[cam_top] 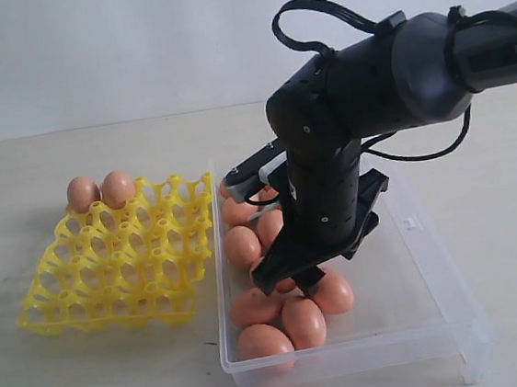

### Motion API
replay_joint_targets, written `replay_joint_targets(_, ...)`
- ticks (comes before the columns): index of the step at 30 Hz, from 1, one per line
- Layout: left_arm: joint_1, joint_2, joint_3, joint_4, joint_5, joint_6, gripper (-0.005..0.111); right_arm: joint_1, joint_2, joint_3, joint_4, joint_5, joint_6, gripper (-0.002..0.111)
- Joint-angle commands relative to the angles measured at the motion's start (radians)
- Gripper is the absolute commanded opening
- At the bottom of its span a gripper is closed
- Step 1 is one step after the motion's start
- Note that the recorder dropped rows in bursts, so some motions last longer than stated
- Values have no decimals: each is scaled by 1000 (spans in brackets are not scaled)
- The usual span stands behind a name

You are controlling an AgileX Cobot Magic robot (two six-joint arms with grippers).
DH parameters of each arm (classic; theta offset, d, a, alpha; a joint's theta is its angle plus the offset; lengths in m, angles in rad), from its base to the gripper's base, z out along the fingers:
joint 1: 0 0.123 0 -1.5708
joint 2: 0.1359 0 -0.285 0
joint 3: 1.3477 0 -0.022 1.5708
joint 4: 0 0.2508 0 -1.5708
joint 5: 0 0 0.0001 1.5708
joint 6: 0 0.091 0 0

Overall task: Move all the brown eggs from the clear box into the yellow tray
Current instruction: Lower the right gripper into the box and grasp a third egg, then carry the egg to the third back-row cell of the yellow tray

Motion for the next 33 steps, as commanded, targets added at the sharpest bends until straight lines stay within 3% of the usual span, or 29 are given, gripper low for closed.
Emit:
replay_joint_targets(1,-4,-6,-4,0,-8,-6,0,-6,43,4,34,-22,-60,59)
replay_joint_targets(4,-4,-6,-4,0,-8,-6,0,-6,70,4,47,-24,-75,59)
replay_joint_targets(6,-4,-6,-4,0,-8,-6,0,-6,76,4,45,-22,-75,50)
replay_joint_targets(11,-4,-6,-4,0,-8,-6,0,-6,72,4,39,0,-75,0)
replay_joint_targets(18,-4,-6,-4,0,-8,-6,0,-6,-95,4,-57,14,-83,0)
replay_joint_targets(20,-4,-6,-4,0,-8,-6,0,-6,-155,4,-77,-127,-83,0)
replay_joint_targets(23,-4,-6,-4,0,-8,-6,0,-6,-198,4,-34,-504,-83,0)
replay_joint_targets(26,-4,-6,-4,0,-8,-6,0,-6,-145,4,50,-882,-101,0)
replay_joint_targets(29,-4,-6,-4,0,-8,-6,0,-4,-47,-2,20,-1181,-101,0)
replay_joint_targets(33,-4,-6,-4,0,-8,-6,0,-4,112,-80,-58,-1300,23,0)
